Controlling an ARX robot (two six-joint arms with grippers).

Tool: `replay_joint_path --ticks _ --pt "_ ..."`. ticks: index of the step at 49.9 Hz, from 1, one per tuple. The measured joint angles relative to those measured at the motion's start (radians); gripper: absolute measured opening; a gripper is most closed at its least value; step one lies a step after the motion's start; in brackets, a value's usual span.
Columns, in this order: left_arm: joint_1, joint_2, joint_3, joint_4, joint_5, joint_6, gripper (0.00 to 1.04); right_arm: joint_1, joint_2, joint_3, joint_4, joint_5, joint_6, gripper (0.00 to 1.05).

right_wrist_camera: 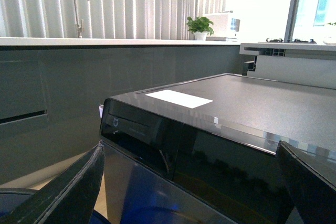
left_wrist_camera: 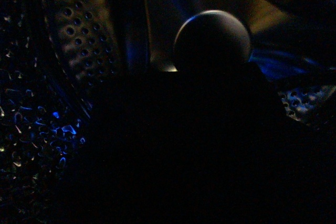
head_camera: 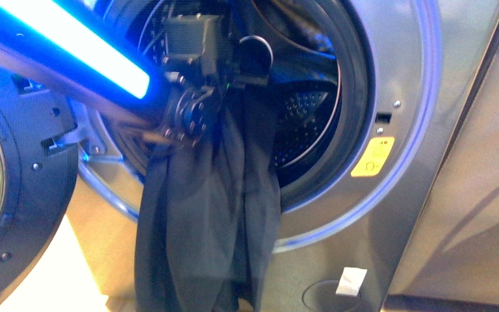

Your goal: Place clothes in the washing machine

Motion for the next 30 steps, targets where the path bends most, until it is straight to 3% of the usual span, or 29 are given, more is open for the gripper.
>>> replay_joint_path --ticks 22,30 --pt "0.005 0.107 0.258 -0.204 0.010 -0.003 0.06 0.000 0.000 0.000 0.000 0.000 0.000 0.97" --pt "0.011 0.203 0.471 -0.341 0.006 0.007 0.06 0.000 0.000 0.000 0.000 0.000 0.000 0.97"
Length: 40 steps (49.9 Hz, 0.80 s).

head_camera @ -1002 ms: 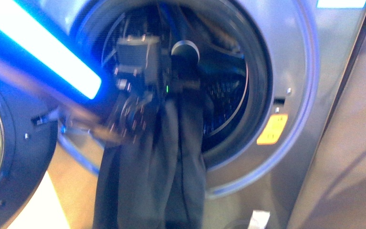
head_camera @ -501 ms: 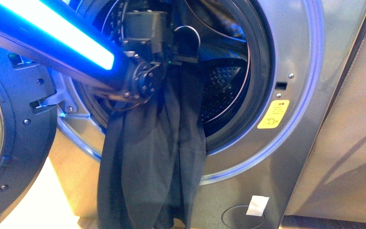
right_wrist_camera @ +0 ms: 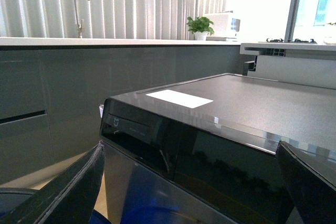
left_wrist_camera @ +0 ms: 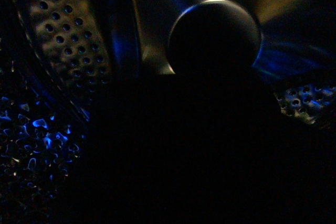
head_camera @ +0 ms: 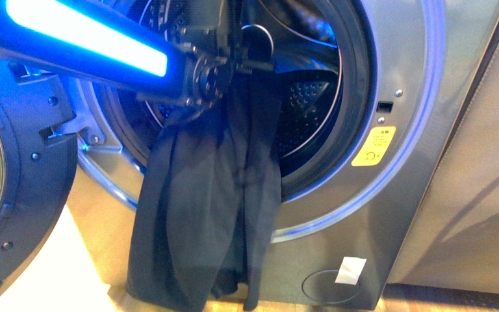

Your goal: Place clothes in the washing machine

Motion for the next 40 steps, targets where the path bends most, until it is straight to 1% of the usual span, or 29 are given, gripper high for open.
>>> replay_joint_path --ticks 6,7,12,14,18,21,24,29,33,35,37,39,40 --pt "0.003 0.104 0.200 -0.127 -0.005 0.008 0.06 0.000 0.000 0.000 0.000 0.000 0.000 0.97" --pt "0.004 0.113 0.217 -0.138 -0.005 0.008 0.06 0.000 0.000 -0.005 0.023 -0.008 -0.007 0.97" --pt "0.005 0.163 0.307 -0.190 -0.004 0.009 0.06 -0.003 -0.024 -0.105 0.269 -0.034 -0.034 0.97" --pt "0.005 0.172 0.323 -0.195 -0.004 0.010 0.06 -0.007 -0.045 -0.153 0.334 -0.034 -0.034 0.97" --pt "0.006 0.183 0.356 -0.203 -0.009 0.008 0.06 -0.021 -0.109 -0.258 0.389 -0.029 -0.035 0.97" --pt "0.006 0.183 0.368 -0.203 -0.016 0.008 0.06 -0.054 -0.180 -0.365 0.406 -0.003 -0.038 0.97" --pt "0.005 0.183 0.379 -0.202 -0.018 0.009 0.06 -0.083 -0.219 -0.427 0.417 0.016 -0.047 0.97" --pt "0.003 0.183 0.380 -0.201 -0.018 0.008 0.06 -0.164 -0.287 -0.534 0.425 0.033 -0.047 0.97" --pt "0.003 0.183 0.363 -0.177 -0.014 0.008 0.06 -0.262 -0.348 -0.624 0.428 0.032 -0.032 0.97" --pt "0.003 0.166 0.315 -0.134 -0.014 0.008 0.06 -0.302 -0.372 -0.657 0.428 0.031 -0.019 0.97" --pt "0.003 0.140 0.246 -0.094 -0.015 0.008 0.06 -0.369 -0.414 -0.713 0.430 0.023 -0.001 0.97" --pt "0.003 0.129 0.212 -0.080 -0.016 0.008 0.06 -0.421 -0.449 -0.760 0.432 0.012 0.017 0.97" --pt "0.004 0.122 0.193 -0.074 -0.016 0.006 0.06 -0.433 -0.459 -0.771 0.433 0.010 0.022 0.97"
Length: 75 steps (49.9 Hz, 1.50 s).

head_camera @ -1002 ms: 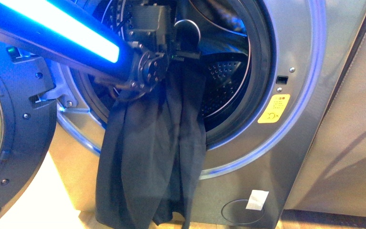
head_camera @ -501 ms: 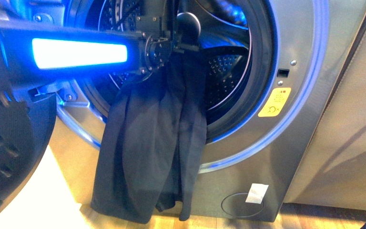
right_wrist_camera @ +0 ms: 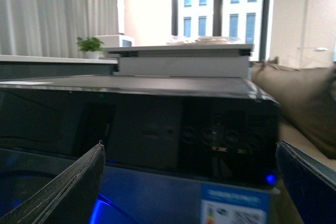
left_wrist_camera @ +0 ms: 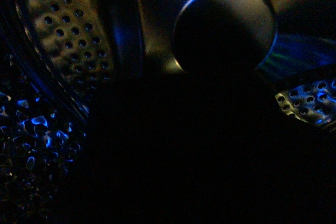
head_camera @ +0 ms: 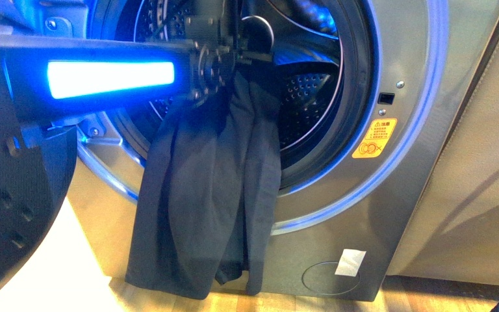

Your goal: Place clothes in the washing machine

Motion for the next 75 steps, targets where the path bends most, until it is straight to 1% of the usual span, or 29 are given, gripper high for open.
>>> replay_joint_path --ticks 3,5,7,8,12,13,18,19,24,25,27,30,33,34,38,40,42,46,48,50,54,59,62,64,69,75 --pt "0.003 -0.005 -0.023 -0.001 0.002 -0.005 0.06 -0.064 -0.056 -0.072 0.007 -0.016 0.029 0.97" --pt "0.005 -0.007 -0.032 -0.024 0.012 -0.012 0.06 -0.088 -0.085 -0.109 0.013 -0.025 0.044 0.97" --pt "0.007 -0.014 -0.054 -0.029 0.021 -0.018 0.13 -0.114 -0.123 -0.158 0.021 -0.033 0.063 0.97" --pt "0.007 -0.016 -0.059 -0.028 0.022 -0.019 0.15 -0.124 -0.142 -0.182 0.025 -0.035 0.076 0.97" --pt "0.012 -0.033 -0.112 -0.006 0.029 -0.029 0.29 -0.142 -0.203 -0.266 0.034 -0.043 0.109 0.97" --pt "0.013 -0.035 -0.119 -0.002 0.033 -0.030 0.31 -0.144 -0.220 -0.289 0.036 -0.045 0.117 0.97" --pt "0.019 -0.071 -0.195 0.043 0.044 -0.037 0.49 -0.145 -0.281 -0.389 0.040 -0.041 0.156 0.97" --pt "0.020 -0.076 -0.203 0.048 0.045 -0.038 0.51 -0.144 -0.291 -0.409 0.041 -0.036 0.164 0.97" --pt "0.024 -0.131 -0.303 0.110 0.062 -0.052 0.68 -0.140 -0.326 -0.486 0.050 -0.020 0.198 0.97" --pt "0.025 -0.137 -0.314 0.118 0.063 -0.053 0.70 -0.141 -0.326 -0.500 0.058 -0.020 0.207 0.97" --pt "0.025 -0.165 -0.364 0.151 0.072 -0.060 0.77 -0.142 -0.298 -0.517 0.102 -0.019 0.219 0.97" --pt "0.025 -0.211 -0.447 0.205 0.079 -0.068 0.88 -0.154 -0.172 -0.511 0.279 -0.023 0.246 0.97" --pt "0.024 -0.260 -0.534 0.258 0.097 -0.073 0.99 -0.159 -0.082 -0.503 0.344 -0.024 0.261 0.97" --pt "0.024 -0.277 -0.565 0.276 0.100 -0.074 1.00 -0.161 -0.049 -0.504 0.352 -0.024 0.267 0.97" --pt "0.023 -0.328 -0.668 0.338 0.118 -0.080 0.98 -0.161 0.028 -0.524 0.353 -0.025 0.279 0.97" --pt "0.023 -0.368 -0.756 0.386 0.126 -0.085 0.98 -0.160 0.024 -0.532 0.348 -0.028 0.286 0.97" --pt "0.024 -0.388 -0.801 0.411 0.132 -0.089 0.98 -0.161 -0.003 -0.538 0.326 -0.030 0.288 0.97" --pt "0.024 -0.438 -0.914 0.470 0.154 -0.099 0.98 -0.183 -0.157 -0.584 0.203 -0.080 0.301 0.97" --pt "0.024 -0.463 -0.968 0.495 0.167 -0.101 0.98 -0.211 -0.248 -0.600 0.129 -0.133 0.306 0.97" --pt "0.025 -0.491 -1.019 0.515 0.179 -0.104 0.98 -0.237 -0.320 -0.603 0.087 -0.160 0.312 0.97" --pt "0.025 -0.542 -1.101 0.548 0.201 -0.117 0.98 -0.246 -0.383 -0.597 0.084 -0.142 0.312 0.97" --pt "0.023 -0.629 -1.215 0.588 0.231 -0.132 0.98 -0.225 -0.384 -0.594 0.083 -0.142 0.311 0.97" --pt "0.021 -0.687 -1.284 0.604 0.245 -0.150 0.98 -0.225 -0.397 -0.598 0.044 -0.159 0.312 0.97" --pt "0.023 -0.723 -1.332 0.625 0.266 -0.163 0.98 -0.222 -0.415 -0.611 0.034 -0.153 0.311 0.97" --pt "0.026 -0.827 -1.481 0.645 0.307 -0.199 0.98 -0.208 -0.434 -0.611 0.035 -0.135 0.309 0.97" --pt "0.029 -0.944 -1.609 0.666 0.344 -0.212 0.98 -0.201 -0.429 -0.611 0.035 -0.137 0.307 0.97"
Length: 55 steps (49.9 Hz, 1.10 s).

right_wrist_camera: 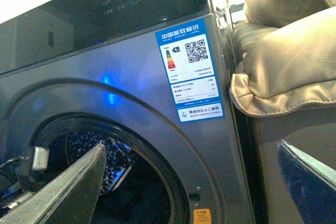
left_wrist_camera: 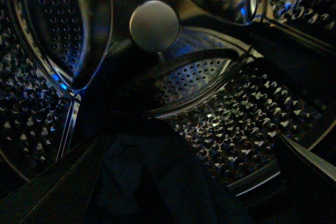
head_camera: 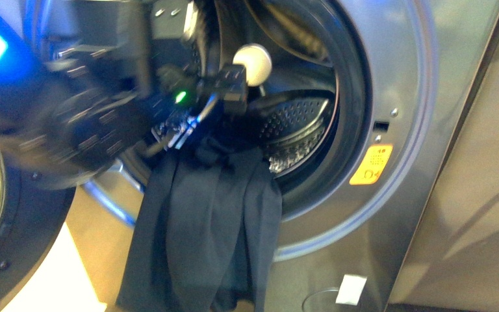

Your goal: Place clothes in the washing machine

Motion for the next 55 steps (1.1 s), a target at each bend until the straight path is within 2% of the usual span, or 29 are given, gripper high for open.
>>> replay_joint_path --ticks 3,6,8,10,14,23,28,30,33,49,52,55 --pt "0.000 -0.084 -0.068 -0.001 0.007 0.003 0.98 0.000 0.000 0.000 0.000 0.001 0.000 0.97" --pt "-0.007 -0.166 -0.124 -0.063 -0.119 0.004 0.90 0.000 -0.002 0.001 -0.006 0.005 -0.004 0.97" --pt "-0.009 -0.239 -0.193 -0.089 -0.209 0.004 0.83 -0.002 -0.011 0.018 -0.078 0.054 -0.036 0.93" --pt "-0.008 -0.312 -0.273 -0.088 -0.251 0.004 0.76 -0.002 -0.030 0.032 -0.196 0.117 -0.096 0.86" --pt "0.008 -0.422 -0.399 -0.067 -0.247 0.004 0.63 -0.007 -0.067 0.005 -0.304 0.157 -0.188 0.74" --pt "0.067 -0.567 -0.597 -0.017 -0.198 0.009 0.33 -0.007 -0.141 -0.124 -0.282 0.159 -0.259 0.42" --pt "0.101 -0.654 -0.721 -0.006 -0.161 0.008 0.08 -0.007 -0.195 -0.193 -0.263 0.160 -0.270 0.19" --pt "0.112 -0.681 -0.748 -0.004 -0.150 0.004 0.02 -0.007 -0.209 -0.212 -0.260 0.159 -0.271 0.12" --pt "0.127 -0.722 -0.785 -0.004 -0.142 0.005 0.04 -0.007 -0.230 -0.236 -0.257 0.159 -0.274 0.02" --pt "0.187 -0.944 -0.939 -0.071 -0.086 0.005 0.04 -0.007 -0.340 -0.336 -0.265 0.159 -0.277 0.02" --pt "0.230 -0.984 -0.956 -0.093 -0.025 0.005 0.04 -0.007 -0.356 -0.346 -0.272 0.159 -0.277 0.02" --pt "0.251 -1.024 -0.974 -0.117 -0.017 0.005 0.04 -0.007 -0.373 -0.355 -0.278 0.159 -0.277 0.02"
